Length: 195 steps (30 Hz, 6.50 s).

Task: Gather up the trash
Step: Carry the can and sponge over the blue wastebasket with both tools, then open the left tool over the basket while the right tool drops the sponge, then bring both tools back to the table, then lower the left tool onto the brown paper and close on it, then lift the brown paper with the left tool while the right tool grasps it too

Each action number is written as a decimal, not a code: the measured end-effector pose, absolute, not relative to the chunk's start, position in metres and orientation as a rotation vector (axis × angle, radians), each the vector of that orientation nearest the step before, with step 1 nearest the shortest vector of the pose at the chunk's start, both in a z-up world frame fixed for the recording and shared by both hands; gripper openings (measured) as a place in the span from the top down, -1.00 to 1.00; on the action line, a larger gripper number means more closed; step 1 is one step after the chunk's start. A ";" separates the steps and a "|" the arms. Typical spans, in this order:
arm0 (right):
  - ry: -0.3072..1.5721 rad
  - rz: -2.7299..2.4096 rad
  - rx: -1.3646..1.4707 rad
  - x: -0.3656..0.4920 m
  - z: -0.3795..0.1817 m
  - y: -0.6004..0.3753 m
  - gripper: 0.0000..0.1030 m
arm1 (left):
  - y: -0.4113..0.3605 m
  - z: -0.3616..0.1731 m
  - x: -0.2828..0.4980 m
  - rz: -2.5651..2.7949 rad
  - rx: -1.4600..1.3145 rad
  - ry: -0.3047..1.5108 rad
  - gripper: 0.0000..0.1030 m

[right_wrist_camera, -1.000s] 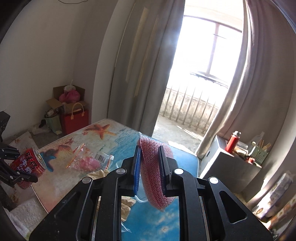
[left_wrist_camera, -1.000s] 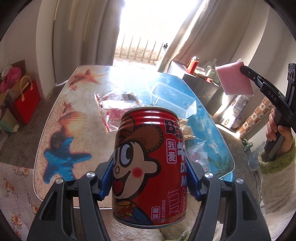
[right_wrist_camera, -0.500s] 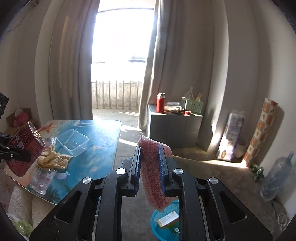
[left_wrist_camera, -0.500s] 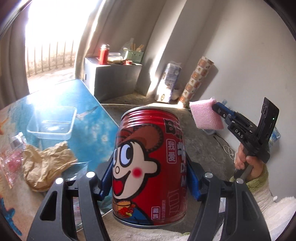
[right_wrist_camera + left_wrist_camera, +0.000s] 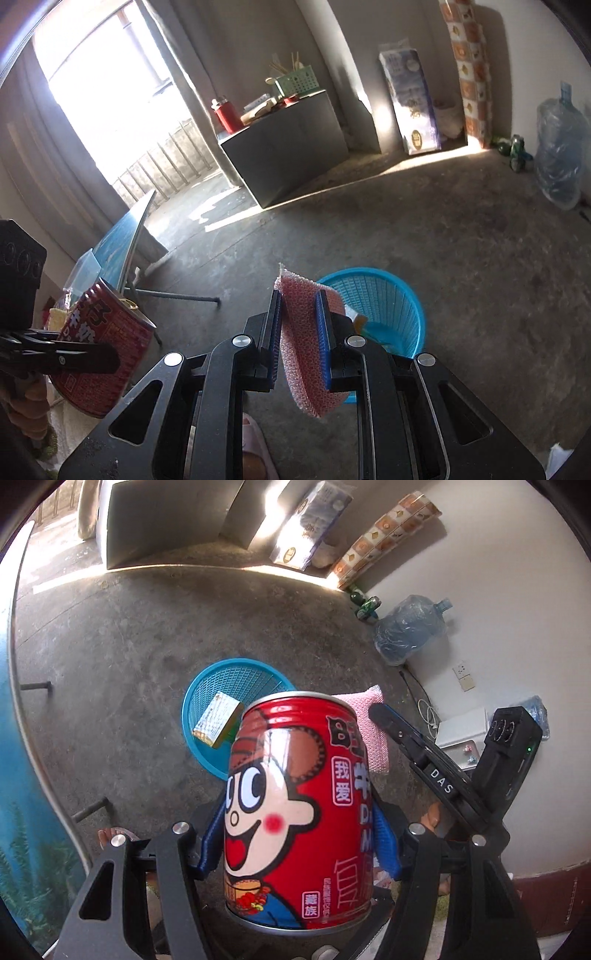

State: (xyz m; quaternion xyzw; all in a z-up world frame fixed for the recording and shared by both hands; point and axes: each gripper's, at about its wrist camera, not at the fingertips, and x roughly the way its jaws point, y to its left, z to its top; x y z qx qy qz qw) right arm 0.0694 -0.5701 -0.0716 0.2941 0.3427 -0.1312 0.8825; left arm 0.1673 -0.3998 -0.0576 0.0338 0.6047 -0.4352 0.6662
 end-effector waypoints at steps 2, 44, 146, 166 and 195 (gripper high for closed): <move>0.735 -0.278 0.664 0.076 -0.088 -0.581 0.69 | -0.422 -0.080 0.173 -0.959 0.098 1.393 -0.24; 0.845 -0.498 0.696 0.033 -0.118 -0.579 -0.10 | -0.263 0.037 0.096 -1.067 0.082 1.035 -0.56; 0.908 0.123 0.363 0.245 0.012 -0.265 -0.84 | -0.043 -0.045 0.273 -0.370 0.253 1.051 0.03; 0.883 0.088 0.378 0.225 0.021 -0.277 -0.84 | -0.034 -0.004 0.241 -0.322 0.318 0.879 0.78; 1.368 0.661 0.461 0.324 -0.007 -0.088 0.24 | 0.032 -0.075 0.130 -0.017 0.585 0.654 0.75</move>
